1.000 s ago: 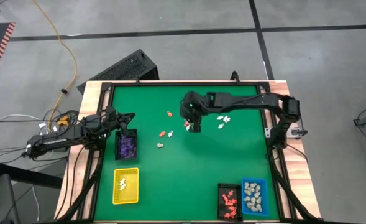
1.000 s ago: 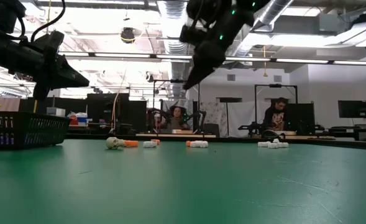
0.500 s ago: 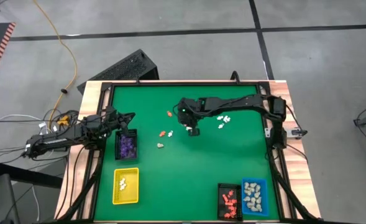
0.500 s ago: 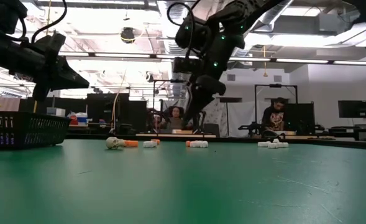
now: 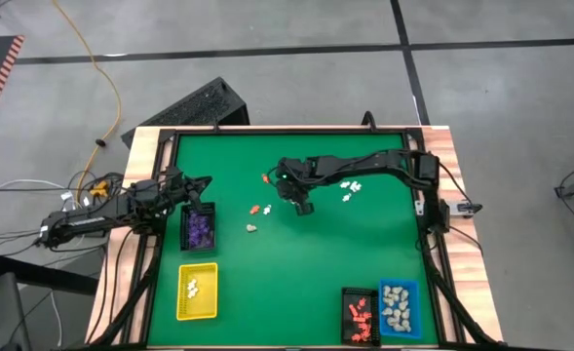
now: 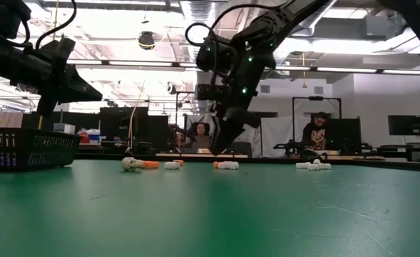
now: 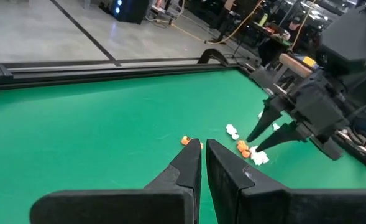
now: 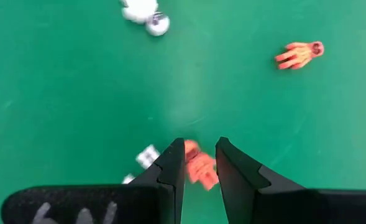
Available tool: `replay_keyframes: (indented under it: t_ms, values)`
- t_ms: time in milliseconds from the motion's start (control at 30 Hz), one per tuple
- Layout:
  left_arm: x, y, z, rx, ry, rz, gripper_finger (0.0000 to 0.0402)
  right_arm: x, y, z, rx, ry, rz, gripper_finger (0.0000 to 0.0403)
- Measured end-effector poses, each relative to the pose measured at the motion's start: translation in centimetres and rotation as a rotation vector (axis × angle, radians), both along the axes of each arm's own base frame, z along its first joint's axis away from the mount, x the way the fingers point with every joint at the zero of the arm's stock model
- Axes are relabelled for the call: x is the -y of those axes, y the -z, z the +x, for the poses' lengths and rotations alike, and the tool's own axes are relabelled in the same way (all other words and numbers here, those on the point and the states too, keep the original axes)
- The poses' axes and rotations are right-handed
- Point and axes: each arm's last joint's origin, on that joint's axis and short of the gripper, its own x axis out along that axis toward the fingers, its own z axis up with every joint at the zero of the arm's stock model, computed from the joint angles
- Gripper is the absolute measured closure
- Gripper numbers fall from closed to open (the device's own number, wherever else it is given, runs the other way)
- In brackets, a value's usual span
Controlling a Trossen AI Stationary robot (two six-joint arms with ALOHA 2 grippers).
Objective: Sort Halloween decoration
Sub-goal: Put the orange skeleton toy into the bottom black basket
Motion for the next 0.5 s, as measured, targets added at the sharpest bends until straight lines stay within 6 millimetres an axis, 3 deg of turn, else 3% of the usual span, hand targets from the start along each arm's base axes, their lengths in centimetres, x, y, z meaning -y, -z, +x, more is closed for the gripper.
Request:
replay_keyframes:
  t_ms: [367,500]
  values:
    - [0.0,0.0,0.0,-0.005,0.001,0.007,0.0388,1.3,0.2,-0.4,-0.020,0.018,-0.011,0.0299]
    - [0.0,0.0,0.0,-0.003,0.001,0.004,0.0388,1.1,0.1,-0.3,-0.011,0.027,-0.027,0.0281]
